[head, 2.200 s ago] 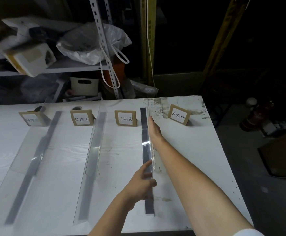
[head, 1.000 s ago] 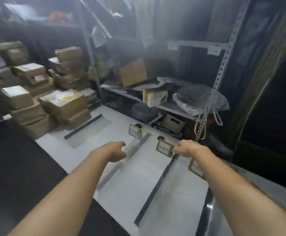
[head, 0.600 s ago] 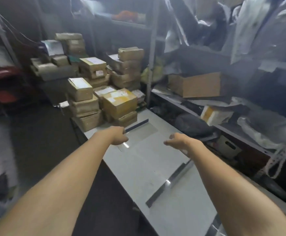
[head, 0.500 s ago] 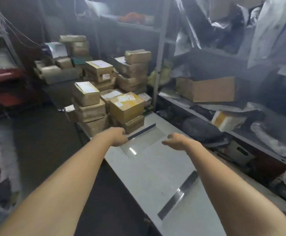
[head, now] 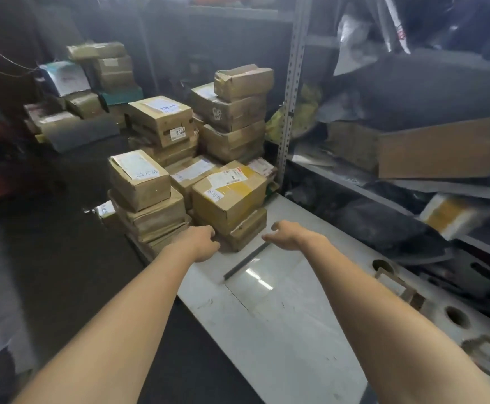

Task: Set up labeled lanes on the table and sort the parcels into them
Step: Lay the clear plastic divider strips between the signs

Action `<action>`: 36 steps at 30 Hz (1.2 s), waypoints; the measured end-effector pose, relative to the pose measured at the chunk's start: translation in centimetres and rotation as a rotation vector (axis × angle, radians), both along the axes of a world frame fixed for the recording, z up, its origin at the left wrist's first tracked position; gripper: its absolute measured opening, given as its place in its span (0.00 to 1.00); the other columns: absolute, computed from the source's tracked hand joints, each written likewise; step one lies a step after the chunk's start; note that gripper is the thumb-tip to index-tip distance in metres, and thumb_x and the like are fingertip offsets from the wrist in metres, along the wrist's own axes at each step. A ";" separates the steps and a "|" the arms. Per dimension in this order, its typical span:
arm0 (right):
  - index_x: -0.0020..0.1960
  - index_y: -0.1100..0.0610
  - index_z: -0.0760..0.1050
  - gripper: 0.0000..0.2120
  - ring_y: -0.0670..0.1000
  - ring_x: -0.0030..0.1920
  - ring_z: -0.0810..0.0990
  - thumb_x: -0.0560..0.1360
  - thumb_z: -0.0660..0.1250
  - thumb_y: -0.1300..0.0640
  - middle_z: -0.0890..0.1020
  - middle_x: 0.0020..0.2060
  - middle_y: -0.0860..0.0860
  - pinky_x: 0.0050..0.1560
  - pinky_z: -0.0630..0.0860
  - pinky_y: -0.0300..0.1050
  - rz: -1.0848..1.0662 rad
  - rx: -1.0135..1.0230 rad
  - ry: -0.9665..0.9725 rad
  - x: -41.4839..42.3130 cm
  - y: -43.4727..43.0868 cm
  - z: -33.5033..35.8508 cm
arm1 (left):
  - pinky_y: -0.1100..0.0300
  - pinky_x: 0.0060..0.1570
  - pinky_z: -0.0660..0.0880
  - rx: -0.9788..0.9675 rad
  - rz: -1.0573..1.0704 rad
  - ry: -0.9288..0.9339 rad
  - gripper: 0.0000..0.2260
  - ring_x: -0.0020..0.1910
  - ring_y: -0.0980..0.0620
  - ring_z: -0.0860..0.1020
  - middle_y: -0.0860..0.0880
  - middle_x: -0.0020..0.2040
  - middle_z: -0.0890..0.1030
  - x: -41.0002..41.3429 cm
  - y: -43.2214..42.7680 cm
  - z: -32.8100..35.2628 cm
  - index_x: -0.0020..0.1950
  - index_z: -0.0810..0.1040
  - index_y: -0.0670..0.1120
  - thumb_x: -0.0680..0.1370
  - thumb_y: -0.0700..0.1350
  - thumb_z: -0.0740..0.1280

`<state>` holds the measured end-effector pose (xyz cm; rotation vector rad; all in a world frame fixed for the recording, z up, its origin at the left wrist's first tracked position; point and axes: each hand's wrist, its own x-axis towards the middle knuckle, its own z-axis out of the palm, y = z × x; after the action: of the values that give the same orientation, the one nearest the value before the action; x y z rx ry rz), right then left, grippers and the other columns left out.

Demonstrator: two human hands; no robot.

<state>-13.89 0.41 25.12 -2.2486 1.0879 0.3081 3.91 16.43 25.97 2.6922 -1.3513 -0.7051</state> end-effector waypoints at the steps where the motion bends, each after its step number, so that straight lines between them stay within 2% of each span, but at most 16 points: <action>1: 0.73 0.57 0.69 0.26 0.56 0.68 0.73 0.81 0.61 0.43 0.74 0.69 0.53 0.67 0.70 0.52 -0.018 0.006 0.011 0.5 -0.6 -0.9 | 0.49 0.62 0.74 0.021 -0.014 0.002 0.22 0.65 0.45 0.74 0.47 0.69 0.74 0.3 -0.9 -0.9 0.74 0.68 0.51 0.81 0.56 0.61; 4: 0.72 0.54 0.71 0.29 0.56 0.64 0.75 0.78 0.60 0.37 0.76 0.69 0.52 0.65 0.73 0.53 -0.077 0.036 0.073 2.0 -3.3 -5.4 | 0.49 0.63 0.74 0.042 -0.043 0.041 0.23 0.66 0.44 0.74 0.47 0.71 0.74 1.4 -4.2 -3.7 0.75 0.67 0.51 0.81 0.56 0.61; 6: 0.72 0.55 0.70 0.28 0.57 0.66 0.74 0.79 0.60 0.39 0.75 0.68 0.51 0.65 0.71 0.50 -0.123 0.068 0.098 2.2 -3.8 -7.6 | 0.49 0.62 0.75 0.057 -0.078 0.067 0.22 0.65 0.44 0.74 0.47 0.69 0.74 1.6 -6.1 -5.1 0.74 0.69 0.51 0.81 0.56 0.60; 10: 0.75 0.56 0.66 0.29 0.57 0.70 0.72 0.80 0.60 0.40 0.72 0.72 0.54 0.67 0.70 0.51 -0.231 0.118 0.172 2.4 -3.8 -12.1 | 0.49 0.63 0.74 0.115 -0.184 0.111 0.21 0.65 0.42 0.74 0.46 0.69 0.74 2.1 -9.4 -9.4 0.72 0.70 0.51 0.80 0.56 0.60; 13: 0.75 0.56 0.65 0.28 0.58 0.69 0.72 0.81 0.60 0.42 0.73 0.71 0.55 0.66 0.71 0.51 -0.348 0.147 0.166 3.1 -3.6 -15.4 | 0.51 0.64 0.73 0.112 -0.236 0.158 0.23 0.67 0.42 0.73 0.45 0.72 0.73 2.5 -11.2 -12.7 0.75 0.68 0.51 0.80 0.55 0.60; 17: 0.77 0.55 0.63 0.30 0.62 0.69 0.70 0.80 0.60 0.41 0.72 0.71 0.57 0.65 0.71 0.53 -0.552 0.122 0.123 4.5 -2.9 -19.2 | 0.50 0.62 0.74 0.087 -0.329 0.213 0.21 0.65 0.42 0.74 0.44 0.69 0.75 2.9 -12.9 -17.2 0.73 0.69 0.50 0.80 0.53 0.61; 23: 0.77 0.55 0.61 0.29 0.63 0.70 0.65 0.80 0.60 0.43 0.71 0.69 0.59 0.63 0.69 0.52 -0.881 0.143 0.071 5.5 -3.0 -22.9 | 0.52 0.55 0.74 0.113 -0.428 0.242 0.25 0.63 0.41 0.74 0.43 0.67 0.74 3.7 -14.1 -22.1 0.77 0.60 0.51 0.80 0.46 0.60; 26: 0.76 0.56 0.64 0.28 0.62 0.70 0.67 0.79 0.61 0.46 0.72 0.68 0.59 0.61 0.70 0.51 -1.064 0.149 -0.059 6.1 -3.6 -23.4 | 0.51 0.52 0.77 0.126 -0.424 0.236 0.28 0.54 0.41 0.77 0.43 0.59 0.77 4.1 -14.3 -23.6 0.77 0.57 0.55 0.78 0.39 0.57; 29: 0.77 0.55 0.63 0.31 0.60 0.70 0.69 0.78 0.63 0.45 0.72 0.70 0.57 0.63 0.69 0.50 -1.279 0.209 -0.243 6.4 -4.4 -23.3 | 0.50 0.50 0.79 0.103 -0.390 0.271 0.31 0.49 0.43 0.77 0.44 0.55 0.77 4.5 -14.3 -24.2 0.76 0.57 0.58 0.77 0.36 0.56; 32: 0.76 0.56 0.63 0.31 0.59 0.69 0.70 0.77 0.65 0.45 0.71 0.71 0.56 0.62 0.69 0.50 -1.468 0.259 -0.422 6.1 -5.1 -23.2 | 0.48 0.51 0.80 0.103 -0.371 0.308 0.30 0.50 0.42 0.77 0.44 0.57 0.77 4.9 -14.6 -24.4 0.76 0.57 0.58 0.78 0.35 0.56; 36: 0.73 0.56 0.66 0.27 0.55 0.56 0.79 0.77 0.65 0.48 0.77 0.62 0.54 0.56 0.76 0.48 -1.569 0.214 -0.593 5.4 -5.5 -22.3 | 0.47 0.52 0.80 0.118 -0.305 0.372 0.30 0.54 0.41 0.77 0.43 0.62 0.75 5.1 -14.6 -24.9 0.76 0.57 0.57 0.78 0.35 0.58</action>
<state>-8.46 -5.11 2.82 -0.6844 1.8882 -0.7836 9.05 1.83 1.07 2.2889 -1.6670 -1.2737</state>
